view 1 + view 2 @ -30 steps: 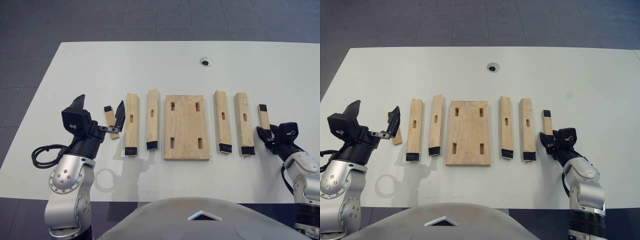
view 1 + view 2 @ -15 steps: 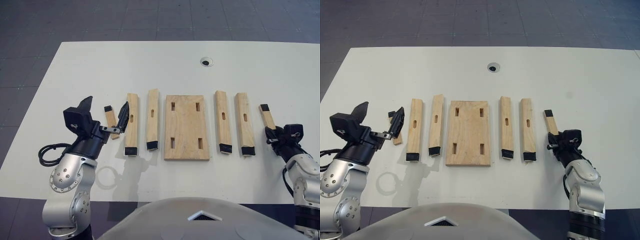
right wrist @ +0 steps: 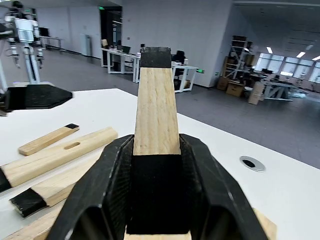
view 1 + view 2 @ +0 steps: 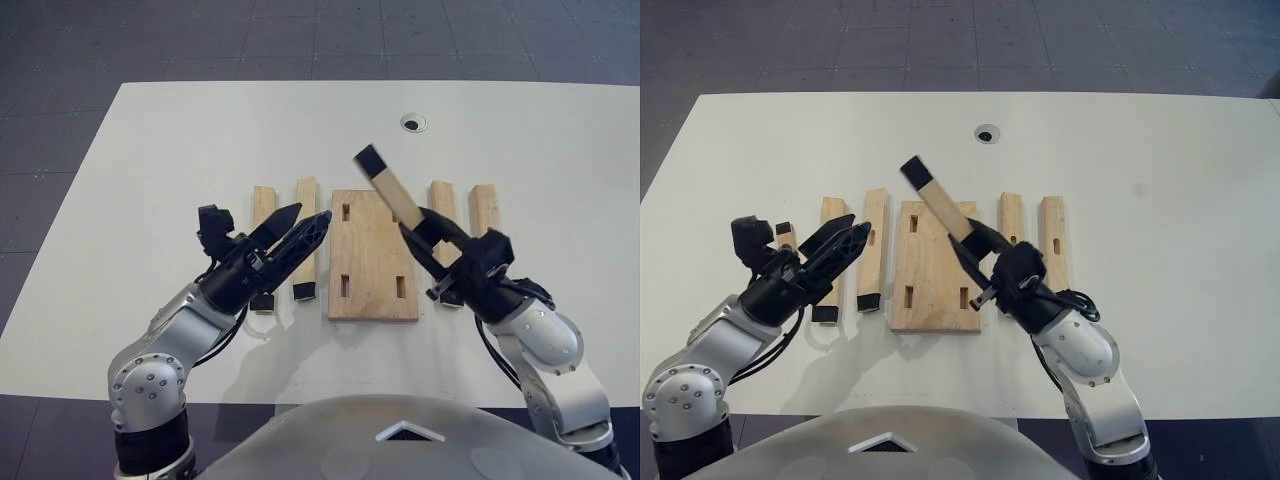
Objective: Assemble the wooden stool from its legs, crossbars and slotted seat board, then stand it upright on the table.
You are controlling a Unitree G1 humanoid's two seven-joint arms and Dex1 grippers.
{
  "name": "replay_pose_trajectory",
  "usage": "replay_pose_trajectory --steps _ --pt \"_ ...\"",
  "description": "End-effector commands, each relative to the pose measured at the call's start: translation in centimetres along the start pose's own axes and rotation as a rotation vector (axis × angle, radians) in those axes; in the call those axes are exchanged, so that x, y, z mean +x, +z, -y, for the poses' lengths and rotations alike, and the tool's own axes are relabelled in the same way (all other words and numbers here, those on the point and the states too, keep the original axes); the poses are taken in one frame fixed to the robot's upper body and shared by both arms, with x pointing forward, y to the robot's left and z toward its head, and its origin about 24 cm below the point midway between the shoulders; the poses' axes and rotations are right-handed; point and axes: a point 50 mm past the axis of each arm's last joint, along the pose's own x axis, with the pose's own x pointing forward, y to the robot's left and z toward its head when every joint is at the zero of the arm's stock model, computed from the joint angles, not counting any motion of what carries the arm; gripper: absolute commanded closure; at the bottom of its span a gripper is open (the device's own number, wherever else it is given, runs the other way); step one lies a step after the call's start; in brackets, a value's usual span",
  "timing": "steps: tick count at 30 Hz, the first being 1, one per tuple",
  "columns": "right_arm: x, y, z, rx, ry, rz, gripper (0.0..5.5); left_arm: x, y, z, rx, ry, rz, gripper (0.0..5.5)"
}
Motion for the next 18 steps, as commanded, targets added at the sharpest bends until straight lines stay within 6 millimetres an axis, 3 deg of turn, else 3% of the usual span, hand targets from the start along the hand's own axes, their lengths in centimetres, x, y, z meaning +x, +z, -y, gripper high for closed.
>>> replay_pose_trajectory --steps 1,11,18 --pt "0.0 -0.2 -0.7 -0.028 0.055 0.008 4.2 0.6 -0.1 0.1 -0.026 -0.001 -0.017 0.0" --pt "1.2 -1.1 -1.8 -0.041 0.078 -0.012 4.2 2.2 -1.2 1.4 -0.058 -0.008 -0.027 0.0" --pt "1.6 -0.6 -2.6 -0.042 0.092 0.012 4.2 3.0 -1.9 1.2 -0.124 0.025 -0.001 0.0"
